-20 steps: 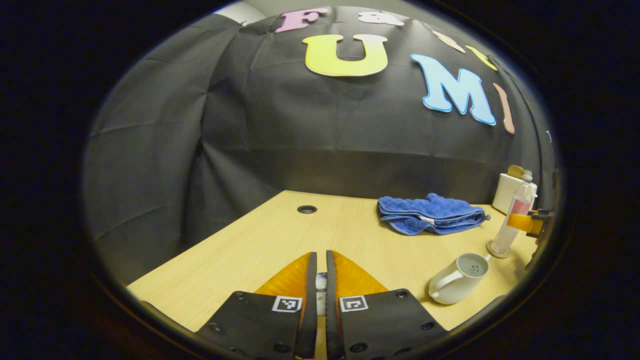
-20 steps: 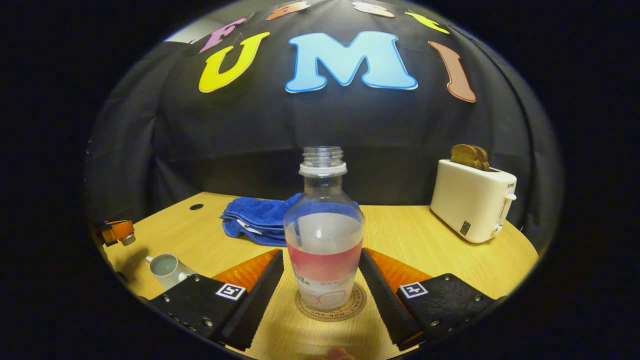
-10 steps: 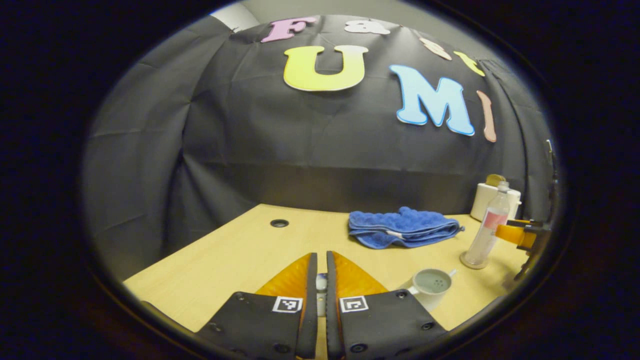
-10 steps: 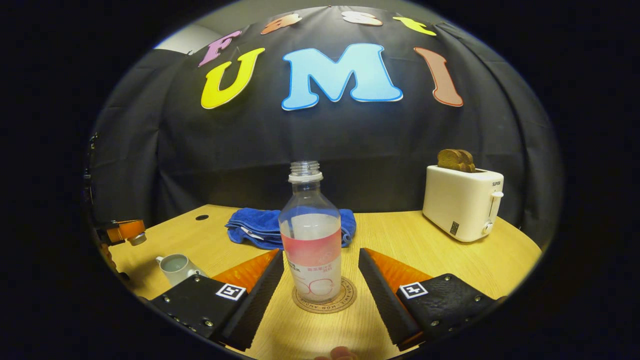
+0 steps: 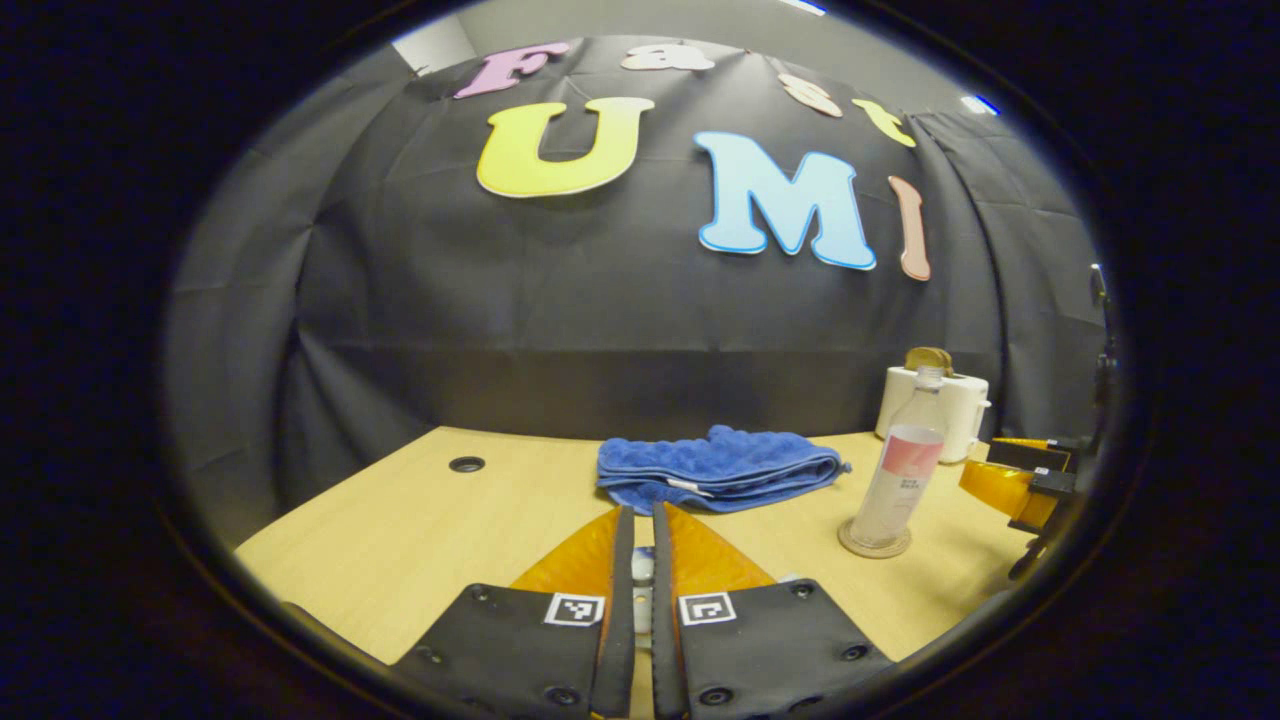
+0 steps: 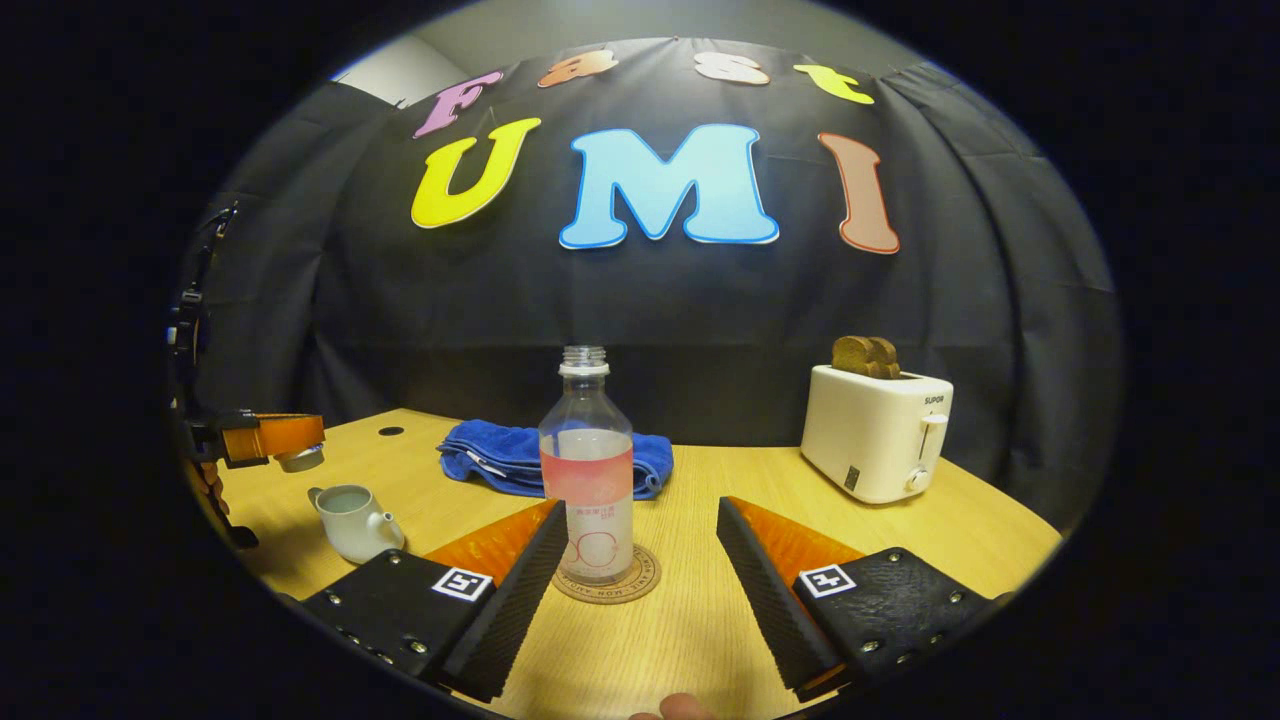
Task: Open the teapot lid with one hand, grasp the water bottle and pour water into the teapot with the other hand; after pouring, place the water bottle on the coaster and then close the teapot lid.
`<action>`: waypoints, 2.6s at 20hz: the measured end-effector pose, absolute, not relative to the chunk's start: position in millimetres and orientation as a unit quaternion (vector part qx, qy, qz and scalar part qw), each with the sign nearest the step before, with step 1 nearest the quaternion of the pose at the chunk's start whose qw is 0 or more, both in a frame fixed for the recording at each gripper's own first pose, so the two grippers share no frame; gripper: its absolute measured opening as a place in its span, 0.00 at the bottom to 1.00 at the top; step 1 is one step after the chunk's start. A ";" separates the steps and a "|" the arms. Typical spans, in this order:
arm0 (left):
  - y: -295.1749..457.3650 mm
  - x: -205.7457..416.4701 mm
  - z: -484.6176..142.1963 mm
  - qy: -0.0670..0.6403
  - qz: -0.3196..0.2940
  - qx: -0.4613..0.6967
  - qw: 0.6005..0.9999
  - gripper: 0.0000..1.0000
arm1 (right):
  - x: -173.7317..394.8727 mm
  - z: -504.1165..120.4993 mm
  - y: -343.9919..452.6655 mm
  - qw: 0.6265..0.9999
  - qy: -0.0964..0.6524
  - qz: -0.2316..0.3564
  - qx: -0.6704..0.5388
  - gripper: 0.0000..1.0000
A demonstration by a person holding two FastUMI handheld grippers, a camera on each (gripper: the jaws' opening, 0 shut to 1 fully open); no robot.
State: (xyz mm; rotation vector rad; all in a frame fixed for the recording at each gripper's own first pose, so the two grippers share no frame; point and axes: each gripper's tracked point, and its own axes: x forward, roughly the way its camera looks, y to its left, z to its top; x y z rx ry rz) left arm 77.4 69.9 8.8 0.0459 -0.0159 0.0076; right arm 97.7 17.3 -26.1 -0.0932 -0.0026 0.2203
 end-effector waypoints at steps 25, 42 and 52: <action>32.1 94.8 -26.2 0.027 -0.012 0.048 0.998 0.19 | 92.5 -20.8 11.1 0.994 -0.008 0.106 -0.033 0.96; 22.7 8.6 -10.4 -0.018 -0.019 0.019 0.999 0.21 | 36.4 -36.0 17.7 0.996 -0.028 0.084 -0.029 0.96; 0.1 -43.9 -55.6 0.001 -0.035 0.013 0.999 0.21 | -24.5 -51.7 21.4 0.997 -0.037 0.070 -0.022 0.96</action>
